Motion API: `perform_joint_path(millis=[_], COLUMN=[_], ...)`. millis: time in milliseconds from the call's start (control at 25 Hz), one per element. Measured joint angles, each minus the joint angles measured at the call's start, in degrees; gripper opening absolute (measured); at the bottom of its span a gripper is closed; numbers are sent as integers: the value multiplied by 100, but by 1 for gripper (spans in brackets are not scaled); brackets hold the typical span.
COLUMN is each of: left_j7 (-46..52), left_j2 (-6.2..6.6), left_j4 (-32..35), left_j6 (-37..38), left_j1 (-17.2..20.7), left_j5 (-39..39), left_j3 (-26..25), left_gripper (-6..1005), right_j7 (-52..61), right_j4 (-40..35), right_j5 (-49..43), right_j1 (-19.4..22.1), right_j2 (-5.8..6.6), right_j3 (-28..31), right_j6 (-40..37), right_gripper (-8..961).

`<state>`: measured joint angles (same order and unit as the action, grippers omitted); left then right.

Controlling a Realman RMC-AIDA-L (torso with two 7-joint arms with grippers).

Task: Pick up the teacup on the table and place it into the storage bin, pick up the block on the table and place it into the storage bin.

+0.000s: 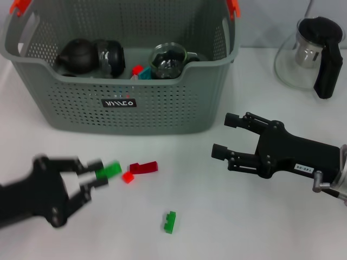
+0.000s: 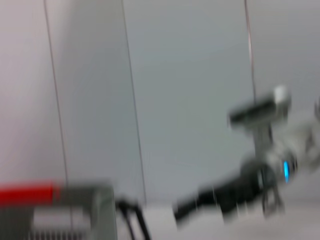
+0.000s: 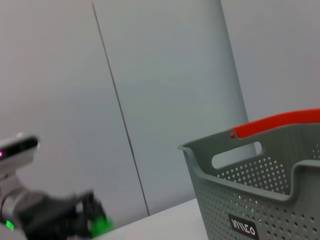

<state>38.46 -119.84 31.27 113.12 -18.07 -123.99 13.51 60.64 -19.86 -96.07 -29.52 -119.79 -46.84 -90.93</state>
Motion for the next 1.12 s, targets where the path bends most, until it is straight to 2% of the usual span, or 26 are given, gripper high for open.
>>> perform_joint_path(millis=[80, 320, 400, 560, 640, 800, 840, 880, 1000, 1120], left_j7=[420, 1983, 2309, 3104, 3558, 4647, 5131, 5131, 5395, 5445], left_j2=[110, 338, 374, 460, 462, 420, 433, 433, 450, 321], left_j4=[3, 6, 19, 195, 524, 1356, 1671, 1671, 1773, 1753], left_j6=[312, 293, 98, -1004, -1807, -3218, -4045, -4045, -4908, -5448], left_j1=[-276, -1137, -1425, -2102, -2389, -2560, -2562, -2562, -2565, -2564], left_j5=[180, 1359, 1616, 1736, 1713, 1691, 1536, 1536, 1014, 410], left_j3=[-252, -331, -339, -131, 298, 1410, 2099, 2099, 2856, 3306], left_gripper=[199, 209, 213, 220, 223, 230, 232, 234, 239, 244], right_j7=[0, 0, 0, 0, 1, 6, 6, 7, 8, 9], right_j4=[-1, -64, -64, -68, -69, -70, -71, -71, -71, -67], right_j5=[-6, -18, -24, -30, -34, -30, -23, -18, -18, -15], right_j1=[-7, -10, -21, -62, -79, -103, -112, -121, -133, -140], right_j2=[0, -12, -18, -19, -19, -18, -18, -18, -25, -36], right_j3=[0, -27, -38, -45, -45, -45, -45, -45, -44, -44], right_j6=[-1, -2, -3, -10, -11, -16, -18, -20, -22, -22], right_gripper=[909, 909, 909, 910, 910, 910, 910, 910, 909, 909])
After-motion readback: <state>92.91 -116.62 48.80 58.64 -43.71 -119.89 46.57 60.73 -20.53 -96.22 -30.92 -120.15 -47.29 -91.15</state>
